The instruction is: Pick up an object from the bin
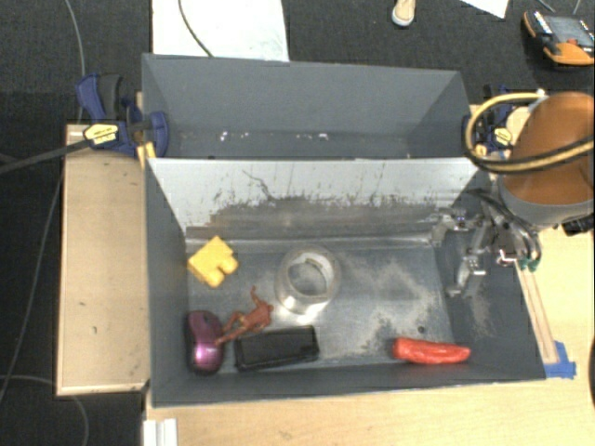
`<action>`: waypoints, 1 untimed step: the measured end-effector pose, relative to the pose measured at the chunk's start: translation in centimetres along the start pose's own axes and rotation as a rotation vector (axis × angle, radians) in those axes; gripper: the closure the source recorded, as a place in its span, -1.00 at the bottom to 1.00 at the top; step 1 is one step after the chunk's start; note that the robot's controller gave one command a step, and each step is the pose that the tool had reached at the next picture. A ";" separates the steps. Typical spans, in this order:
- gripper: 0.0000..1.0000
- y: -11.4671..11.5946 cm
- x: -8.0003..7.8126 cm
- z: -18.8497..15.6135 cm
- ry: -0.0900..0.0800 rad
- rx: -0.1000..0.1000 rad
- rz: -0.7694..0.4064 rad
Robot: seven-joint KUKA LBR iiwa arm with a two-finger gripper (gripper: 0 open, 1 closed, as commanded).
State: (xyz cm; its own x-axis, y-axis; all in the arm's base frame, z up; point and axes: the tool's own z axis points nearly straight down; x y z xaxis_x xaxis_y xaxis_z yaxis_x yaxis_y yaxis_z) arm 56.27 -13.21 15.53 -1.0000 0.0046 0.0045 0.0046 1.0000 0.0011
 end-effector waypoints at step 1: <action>-1.00 0.1 -0.2 -0.5 -0.007 0.002 -0.006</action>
Offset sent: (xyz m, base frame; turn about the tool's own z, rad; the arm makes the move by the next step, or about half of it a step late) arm -0.0827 -0.0058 -0.0853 -0.2230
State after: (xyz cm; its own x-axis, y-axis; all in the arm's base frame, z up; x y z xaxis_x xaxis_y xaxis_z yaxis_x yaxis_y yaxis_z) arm 56.45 -13.16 16.00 -1.0000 -0.0018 -0.0029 -0.0018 1.0000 -0.0005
